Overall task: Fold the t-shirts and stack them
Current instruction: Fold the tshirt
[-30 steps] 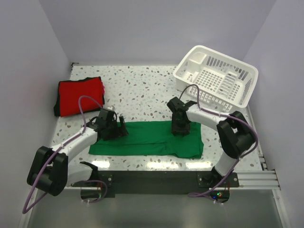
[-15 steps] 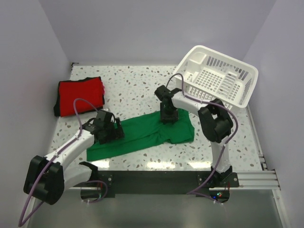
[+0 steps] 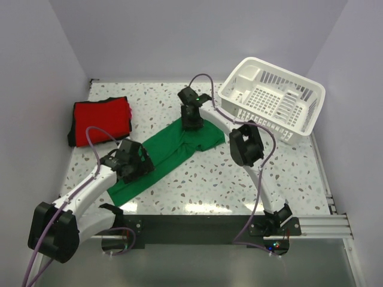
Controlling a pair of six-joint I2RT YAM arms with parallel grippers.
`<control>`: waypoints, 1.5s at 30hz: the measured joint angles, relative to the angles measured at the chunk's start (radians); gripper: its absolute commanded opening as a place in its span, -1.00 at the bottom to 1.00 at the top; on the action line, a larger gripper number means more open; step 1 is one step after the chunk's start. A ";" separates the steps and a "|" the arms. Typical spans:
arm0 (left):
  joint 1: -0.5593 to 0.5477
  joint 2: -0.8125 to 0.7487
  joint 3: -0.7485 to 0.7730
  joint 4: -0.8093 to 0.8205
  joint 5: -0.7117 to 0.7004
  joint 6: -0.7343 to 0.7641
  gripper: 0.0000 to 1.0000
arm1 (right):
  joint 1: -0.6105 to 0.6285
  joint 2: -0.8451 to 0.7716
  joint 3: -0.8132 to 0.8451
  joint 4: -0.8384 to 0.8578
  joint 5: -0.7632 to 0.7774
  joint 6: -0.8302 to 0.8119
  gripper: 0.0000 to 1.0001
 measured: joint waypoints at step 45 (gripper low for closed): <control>-0.008 0.086 -0.098 0.312 0.121 -0.100 0.84 | -0.085 -0.048 -0.086 0.005 -0.048 -0.134 0.15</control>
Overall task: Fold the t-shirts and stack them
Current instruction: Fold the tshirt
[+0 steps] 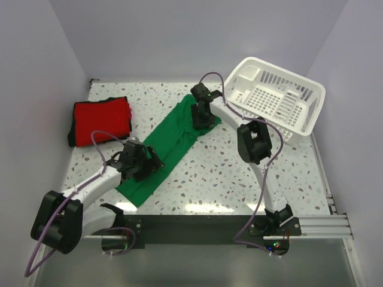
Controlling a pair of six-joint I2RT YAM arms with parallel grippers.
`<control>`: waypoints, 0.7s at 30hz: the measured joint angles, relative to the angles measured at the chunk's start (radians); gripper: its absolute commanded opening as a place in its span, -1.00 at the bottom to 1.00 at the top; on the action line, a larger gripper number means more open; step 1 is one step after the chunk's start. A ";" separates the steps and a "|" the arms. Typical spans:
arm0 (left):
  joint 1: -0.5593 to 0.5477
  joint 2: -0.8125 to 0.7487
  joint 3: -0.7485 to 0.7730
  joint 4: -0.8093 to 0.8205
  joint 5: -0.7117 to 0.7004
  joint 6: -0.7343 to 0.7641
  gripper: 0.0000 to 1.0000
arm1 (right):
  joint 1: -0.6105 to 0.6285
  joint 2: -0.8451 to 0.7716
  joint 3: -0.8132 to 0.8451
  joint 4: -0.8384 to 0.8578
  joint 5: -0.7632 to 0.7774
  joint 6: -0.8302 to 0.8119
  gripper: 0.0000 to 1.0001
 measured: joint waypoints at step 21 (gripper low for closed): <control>-0.467 0.283 0.142 0.172 0.071 -0.394 0.85 | -0.079 0.157 0.281 -0.018 -0.074 -0.021 0.15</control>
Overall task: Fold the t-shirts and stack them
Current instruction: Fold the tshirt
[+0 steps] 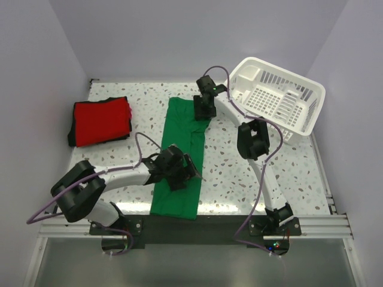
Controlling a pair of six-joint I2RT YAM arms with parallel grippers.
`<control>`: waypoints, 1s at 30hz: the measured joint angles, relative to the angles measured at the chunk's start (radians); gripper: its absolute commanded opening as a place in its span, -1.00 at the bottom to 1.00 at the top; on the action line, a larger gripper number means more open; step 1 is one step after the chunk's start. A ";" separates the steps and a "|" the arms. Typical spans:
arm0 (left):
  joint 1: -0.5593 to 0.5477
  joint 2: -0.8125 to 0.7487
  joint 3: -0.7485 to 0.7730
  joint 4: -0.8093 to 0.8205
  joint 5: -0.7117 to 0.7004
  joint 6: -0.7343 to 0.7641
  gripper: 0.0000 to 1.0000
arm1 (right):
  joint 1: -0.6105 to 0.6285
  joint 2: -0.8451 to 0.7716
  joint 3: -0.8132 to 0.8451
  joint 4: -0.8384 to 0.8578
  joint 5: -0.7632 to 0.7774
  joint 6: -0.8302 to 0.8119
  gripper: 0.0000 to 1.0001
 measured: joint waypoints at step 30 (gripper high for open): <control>-0.116 -0.258 0.164 -0.320 -0.200 0.234 0.94 | 0.069 -0.213 -0.287 0.113 0.000 0.005 0.14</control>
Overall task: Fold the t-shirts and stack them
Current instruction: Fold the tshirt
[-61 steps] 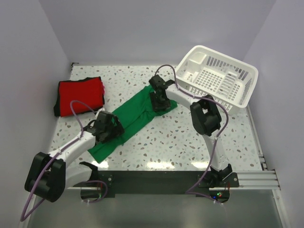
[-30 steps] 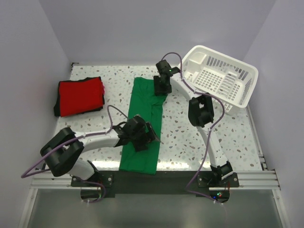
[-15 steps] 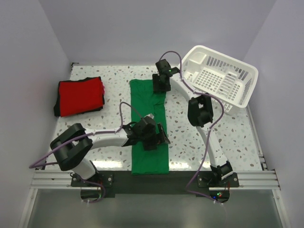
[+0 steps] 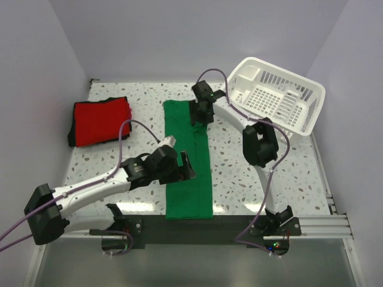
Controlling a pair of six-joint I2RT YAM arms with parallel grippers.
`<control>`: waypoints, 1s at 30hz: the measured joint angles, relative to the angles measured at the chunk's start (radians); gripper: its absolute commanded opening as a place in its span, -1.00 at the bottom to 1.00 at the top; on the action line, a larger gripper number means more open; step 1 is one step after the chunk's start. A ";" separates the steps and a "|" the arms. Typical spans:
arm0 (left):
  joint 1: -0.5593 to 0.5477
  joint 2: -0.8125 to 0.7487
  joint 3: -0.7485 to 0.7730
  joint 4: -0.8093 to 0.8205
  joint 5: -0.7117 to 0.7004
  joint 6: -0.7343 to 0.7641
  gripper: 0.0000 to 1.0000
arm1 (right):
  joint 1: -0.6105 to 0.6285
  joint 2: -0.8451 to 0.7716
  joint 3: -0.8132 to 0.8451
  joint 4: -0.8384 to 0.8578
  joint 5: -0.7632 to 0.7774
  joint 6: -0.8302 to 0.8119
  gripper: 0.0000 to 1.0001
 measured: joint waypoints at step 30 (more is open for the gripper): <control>-0.034 -0.255 -0.384 -0.126 0.045 -0.077 0.63 | 0.469 -1.041 -1.362 0.113 -0.033 0.535 0.00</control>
